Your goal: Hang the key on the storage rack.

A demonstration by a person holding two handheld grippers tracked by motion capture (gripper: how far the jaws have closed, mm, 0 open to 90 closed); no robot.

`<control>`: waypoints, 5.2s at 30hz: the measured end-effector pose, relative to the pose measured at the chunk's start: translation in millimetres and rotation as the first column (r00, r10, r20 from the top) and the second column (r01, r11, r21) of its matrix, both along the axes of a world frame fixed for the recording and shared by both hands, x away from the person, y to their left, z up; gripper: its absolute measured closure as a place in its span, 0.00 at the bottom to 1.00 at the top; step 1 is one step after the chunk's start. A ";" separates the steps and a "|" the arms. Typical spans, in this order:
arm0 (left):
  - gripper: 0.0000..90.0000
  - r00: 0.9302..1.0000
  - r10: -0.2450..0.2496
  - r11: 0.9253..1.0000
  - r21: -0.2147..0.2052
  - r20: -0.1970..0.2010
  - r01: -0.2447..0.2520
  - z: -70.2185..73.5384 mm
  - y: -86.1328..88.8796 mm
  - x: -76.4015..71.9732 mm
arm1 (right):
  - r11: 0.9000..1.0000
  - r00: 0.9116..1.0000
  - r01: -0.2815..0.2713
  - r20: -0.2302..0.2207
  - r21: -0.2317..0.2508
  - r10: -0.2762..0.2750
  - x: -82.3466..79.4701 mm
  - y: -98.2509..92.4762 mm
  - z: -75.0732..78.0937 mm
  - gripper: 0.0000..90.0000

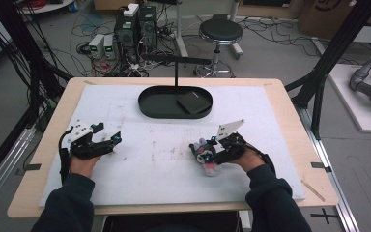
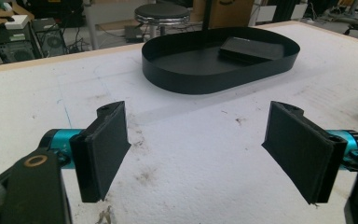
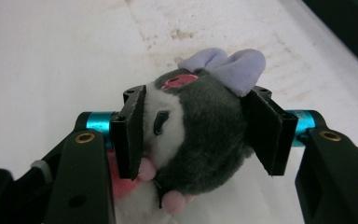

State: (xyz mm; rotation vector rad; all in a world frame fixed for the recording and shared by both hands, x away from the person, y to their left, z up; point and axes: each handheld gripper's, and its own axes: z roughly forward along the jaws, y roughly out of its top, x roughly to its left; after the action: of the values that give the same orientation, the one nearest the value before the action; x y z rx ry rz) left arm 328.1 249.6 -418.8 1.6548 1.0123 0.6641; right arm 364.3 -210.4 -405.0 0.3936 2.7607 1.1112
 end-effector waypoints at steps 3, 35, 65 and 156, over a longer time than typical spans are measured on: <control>0.24 1.000 -0.001 1.000 -0.002 0.002 0.001 -0.2 -0.1 0.8 | 0.995 0.996 -0.070 0.050 -0.076 0.074 7.4 -7.1 1.7 0.46; 0.24 1.000 -0.006 1.000 -0.001 0.004 0.006 1.5 0.1 0.9 | 0.921 0.935 0.335 0.188 -0.197 -0.300 -14.6 18.7 -12.4 0.36; 0.24 1.000 -0.005 1.000 -0.006 -0.001 0.005 1.1 0.6 1.4 | 0.918 0.916 0.397 0.072 -0.004 -0.396 -6.0 -1.1 -0.4 0.37; 0.24 1.000 -0.009 0.999 -0.042 0.009 0.009 -0.2 9.0 0.6 | 0.846 0.846 0.499 0.102 0.189 -0.523 98.3 -8.6 60.2 0.24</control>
State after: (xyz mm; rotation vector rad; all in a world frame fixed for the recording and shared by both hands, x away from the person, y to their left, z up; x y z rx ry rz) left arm 328.6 258.6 -419.0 1.6174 1.0054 0.6392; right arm 462.5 -219.0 -344.9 0.9601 2.2353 1.1486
